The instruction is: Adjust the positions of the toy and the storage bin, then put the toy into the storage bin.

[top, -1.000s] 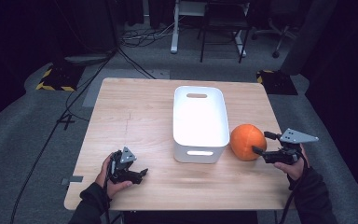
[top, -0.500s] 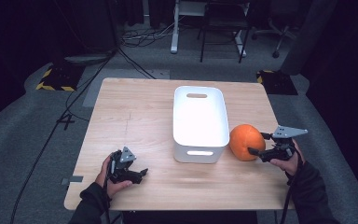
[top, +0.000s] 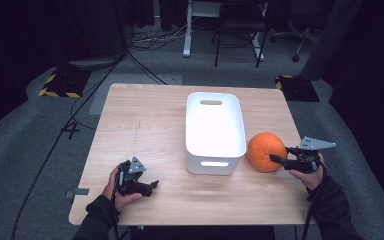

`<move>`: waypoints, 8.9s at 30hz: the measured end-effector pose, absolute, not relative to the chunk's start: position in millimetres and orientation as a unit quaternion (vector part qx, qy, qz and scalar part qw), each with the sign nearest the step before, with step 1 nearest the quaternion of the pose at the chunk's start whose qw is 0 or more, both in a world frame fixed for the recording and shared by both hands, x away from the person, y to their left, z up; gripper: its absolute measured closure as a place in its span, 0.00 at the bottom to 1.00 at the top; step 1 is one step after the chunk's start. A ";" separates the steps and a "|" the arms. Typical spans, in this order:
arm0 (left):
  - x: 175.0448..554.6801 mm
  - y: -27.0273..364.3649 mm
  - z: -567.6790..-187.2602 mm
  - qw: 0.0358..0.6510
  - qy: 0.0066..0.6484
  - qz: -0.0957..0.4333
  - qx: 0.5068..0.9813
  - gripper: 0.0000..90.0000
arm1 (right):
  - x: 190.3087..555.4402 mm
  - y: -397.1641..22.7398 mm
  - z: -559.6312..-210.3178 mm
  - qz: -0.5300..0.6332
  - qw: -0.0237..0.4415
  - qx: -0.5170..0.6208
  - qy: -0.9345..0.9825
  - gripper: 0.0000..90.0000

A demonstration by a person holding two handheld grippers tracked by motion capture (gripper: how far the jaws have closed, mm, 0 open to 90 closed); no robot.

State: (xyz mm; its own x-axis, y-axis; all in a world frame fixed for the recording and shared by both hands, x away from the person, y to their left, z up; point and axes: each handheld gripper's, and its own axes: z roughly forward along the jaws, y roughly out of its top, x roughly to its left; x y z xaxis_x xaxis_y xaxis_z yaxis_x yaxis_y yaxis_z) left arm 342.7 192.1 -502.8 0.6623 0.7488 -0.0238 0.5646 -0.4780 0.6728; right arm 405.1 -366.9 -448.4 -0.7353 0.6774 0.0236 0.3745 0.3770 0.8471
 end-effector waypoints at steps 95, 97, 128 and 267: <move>342.3 192.6 -502.9 0.334 0.389 0.140 0.847 0.12 | 404.9 -346.6 -353.7 0.541 0.273 0.312 0.732 0.64; 342.3 192.6 -503.0 0.334 0.389 0.140 0.847 0.12 | 404.7 -345.6 -350.5 0.543 0.275 0.308 0.731 0.64; 342.4 192.6 -502.9 0.334 0.389 0.139 0.847 0.12 | 407.4 -319.6 -317.7 0.567 0.280 0.275 0.725 0.64; 342.4 192.8 -502.8 0.334 0.388 0.138 0.848 0.12 | 442.7 -176.9 -366.9 0.346 0.115 0.185 0.912 0.40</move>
State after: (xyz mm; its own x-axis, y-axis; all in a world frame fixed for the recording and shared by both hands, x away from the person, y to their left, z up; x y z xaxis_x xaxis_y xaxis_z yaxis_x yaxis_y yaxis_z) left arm 342.4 192.8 -502.8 0.6599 0.7509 -0.0247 0.5662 -0.4754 0.6734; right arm 442.7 -176.9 -366.9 -0.9053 0.4168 -0.0813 0.2578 0.6916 0.6747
